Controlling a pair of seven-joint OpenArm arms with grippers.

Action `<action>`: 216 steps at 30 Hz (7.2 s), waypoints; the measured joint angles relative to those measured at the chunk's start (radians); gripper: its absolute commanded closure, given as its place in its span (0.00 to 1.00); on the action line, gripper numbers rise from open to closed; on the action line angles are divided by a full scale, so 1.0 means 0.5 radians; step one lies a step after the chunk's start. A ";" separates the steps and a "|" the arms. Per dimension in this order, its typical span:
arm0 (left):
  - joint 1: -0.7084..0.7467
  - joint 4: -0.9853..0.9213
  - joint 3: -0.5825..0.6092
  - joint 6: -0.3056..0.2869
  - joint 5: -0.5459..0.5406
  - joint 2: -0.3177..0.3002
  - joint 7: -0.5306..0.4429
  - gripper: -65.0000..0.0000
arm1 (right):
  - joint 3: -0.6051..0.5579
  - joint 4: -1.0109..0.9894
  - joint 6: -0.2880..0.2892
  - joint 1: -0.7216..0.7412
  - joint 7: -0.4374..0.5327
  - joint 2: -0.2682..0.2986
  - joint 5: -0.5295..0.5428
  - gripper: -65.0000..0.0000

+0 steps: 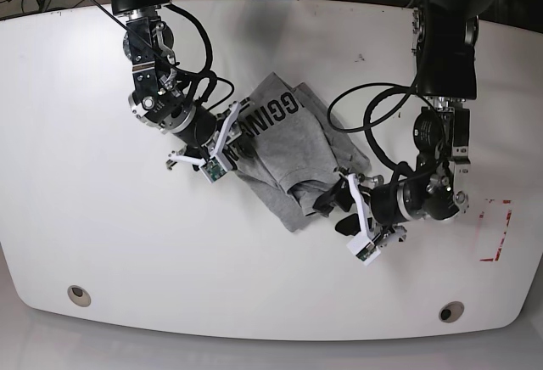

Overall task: Fold the T-shirt properly
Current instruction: 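Lift and turn the bundle with both grippers, then lay the bundle flat and open both grippers, then grasp the bundle's hem edge with both grippers, then fold the grasped hem edge under the bundle with both grippers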

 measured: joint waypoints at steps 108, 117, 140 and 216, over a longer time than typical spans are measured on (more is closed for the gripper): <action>0.156 -0.247 -0.399 0.294 -0.030 -0.127 0.037 0.47 | 0.063 -1.193 0.121 0.764 0.182 -0.455 -0.016 0.45; 0.195 -0.248 -0.398 0.293 -0.030 -0.126 0.037 0.47 | -0.011 -1.194 0.121 0.765 0.181 -0.449 -0.016 1.00; 0.176 -0.249 -0.401 0.294 -0.014 -0.031 0.030 0.46 | -0.009 -0.400 -0.050 0.579 -0.246 -0.358 -0.014 0.95; -0.130 -1.308 0.060 0.439 0.150 0.150 -1.144 0.46 | 0.263 -1.456 0.161 0.674 0.538 -0.336 0.013 0.68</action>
